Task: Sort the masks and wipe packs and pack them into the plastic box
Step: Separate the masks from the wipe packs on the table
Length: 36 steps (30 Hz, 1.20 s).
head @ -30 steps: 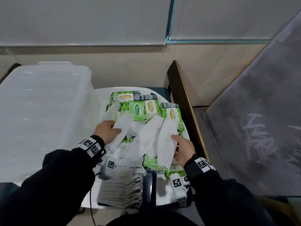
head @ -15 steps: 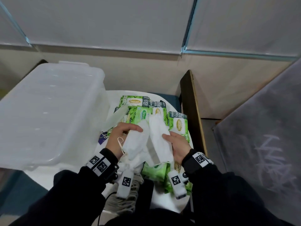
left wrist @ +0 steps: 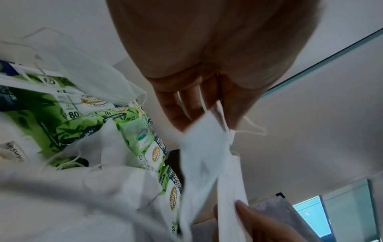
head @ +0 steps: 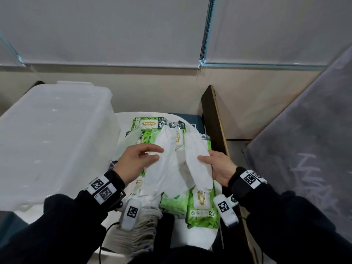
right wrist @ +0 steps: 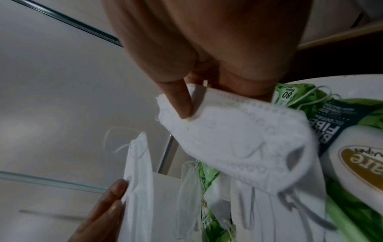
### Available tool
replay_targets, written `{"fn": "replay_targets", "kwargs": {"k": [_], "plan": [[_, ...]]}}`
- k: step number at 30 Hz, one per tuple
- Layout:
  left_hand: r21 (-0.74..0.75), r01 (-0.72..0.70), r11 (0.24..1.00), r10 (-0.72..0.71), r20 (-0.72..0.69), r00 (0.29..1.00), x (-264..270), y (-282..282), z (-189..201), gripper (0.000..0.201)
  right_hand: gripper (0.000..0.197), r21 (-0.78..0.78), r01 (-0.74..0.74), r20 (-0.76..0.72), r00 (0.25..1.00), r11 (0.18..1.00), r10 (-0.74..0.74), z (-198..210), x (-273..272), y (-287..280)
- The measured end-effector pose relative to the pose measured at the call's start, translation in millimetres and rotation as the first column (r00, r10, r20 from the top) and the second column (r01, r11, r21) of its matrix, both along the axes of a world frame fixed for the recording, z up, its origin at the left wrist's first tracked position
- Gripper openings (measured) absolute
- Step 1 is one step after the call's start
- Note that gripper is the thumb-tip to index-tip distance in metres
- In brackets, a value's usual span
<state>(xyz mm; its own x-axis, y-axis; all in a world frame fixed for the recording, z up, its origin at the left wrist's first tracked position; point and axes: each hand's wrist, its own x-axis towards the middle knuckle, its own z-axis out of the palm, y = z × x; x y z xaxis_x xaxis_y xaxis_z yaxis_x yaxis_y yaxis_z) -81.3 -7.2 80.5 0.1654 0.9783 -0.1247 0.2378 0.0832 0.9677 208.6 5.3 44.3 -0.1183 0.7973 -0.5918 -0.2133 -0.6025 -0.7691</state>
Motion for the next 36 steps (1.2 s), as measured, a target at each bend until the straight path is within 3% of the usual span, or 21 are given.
{"fn": "replay_targets", "kwargs": {"k": [3,5,7,9,11,13,15,18,21,22,24,26,28,31,33,36], "plan": [[-0.036,-0.029,0.999,0.033,0.114,0.993,0.9,2.4,-1.3,0.043,0.039,0.046,-0.133,-0.058,0.989,0.990,0.135,8.4,-3.0,-3.3],[-0.043,0.037,0.998,-0.032,0.100,0.994,-1.4,4.2,3.3,0.053,0.053,0.109,-0.305,0.016,0.952,0.946,0.305,10.4,-4.1,-3.7],[0.028,0.210,0.977,-0.209,-0.046,0.977,-5.1,5.4,13.6,0.044,0.046,0.117,-0.428,0.201,0.894,0.896,0.401,13.3,-7.2,-1.0],[0.111,0.389,0.914,-0.354,-0.244,0.903,-5.1,4.9,25.2,0.020,0.029,0.123,-0.542,0.436,0.782,0.831,0.445,20.6,-12.1,2.5],[0.241,0.521,0.819,-0.404,-0.401,0.822,-1.1,1.5,31.7,0.012,0.018,0.113,-0.620,0.582,0.674,0.776,0.454,29.8,-18.9,3.7],[0.283,0.622,0.731,-0.401,-0.559,0.726,2.5,2.1,27.5,0.017,0.010,0.117,-0.670,0.611,0.631,0.733,0.479,39.1,-29.3,1.8],[0.230,0.671,0.705,-0.389,-0.665,0.637,4.6,6.2,18.9,0.020,0.007,0.141,-0.683,0.564,0.650,0.717,0.509,43.1,-41.0,-2.6],[0.173,0.652,0.738,-0.383,-0.688,0.617,0.6,5.0,8.0,0.019,0.013,0.161,-0.622,0.535,0.708,0.767,0.461,41.6,-55.8,-10.5],[0.161,0.569,0.806,-0.348,-0.650,0.676,-17.7,-5.1,-6.9,0.037,0.037,0.017,-0.582,0.583,0.667,0.813,0.465,39.6,-60.0,-19.4],[0.146,0.537,0.831,-0.341,-0.630,0.698,-26.5,-8.2,-12.1,0.047,0.034,-0.032,-0.563,0.579,0.664,0.826,0.474,39.4,-59.3,-22.9],[0.144,0.509,0.849,-0.319,-0.627,0.710,-43.0,-12.9,-23.1,0.054,0.021,-0.053,-0.450,0.519,0.750,0.891,0.410,40.2,-58.8,-32.7],[0.162,0.531,0.832,-0.313,-0.652,0.690,-55.4,-18.2,-34.0,0.045,0.019,0.023,-0.258,0.397,0.889,0.966,0.229,38.1,-63.2,-43.9],[0.163,0.523,0.837,-0.303,-0.659,0.689,-63.7,-25.3,-42.1,0.038,0.030,0.083,-0.023,0.219,0.976,0.996,0.005,34.9,-75.0,-56.0],[0.126,0.493,0.861,-0.285,-0.683,0.672,-74.6,-33.3,-50.8,0.034,0.043,0.044,0.282,-0.023,0.959,0.958,-0.282,27.6,-98.2,-71.5],[0.111,0.460,0.881,-0.261,-0.697,0.667,-81.9,-37.3,-52.0,0.033,0.036,0.052,0.335,0.046,0.940,0.941,-0.337,25.6,-112.6,-77.9],[0.126,0.442,0.888,-0.214,-0.736,0.642,-89.4,-42.0,-47.5,0.035,0.041,0.124,0.231,0.286,0.923,0.965,-0.257,18.0,-123.9,-81.3]]}}
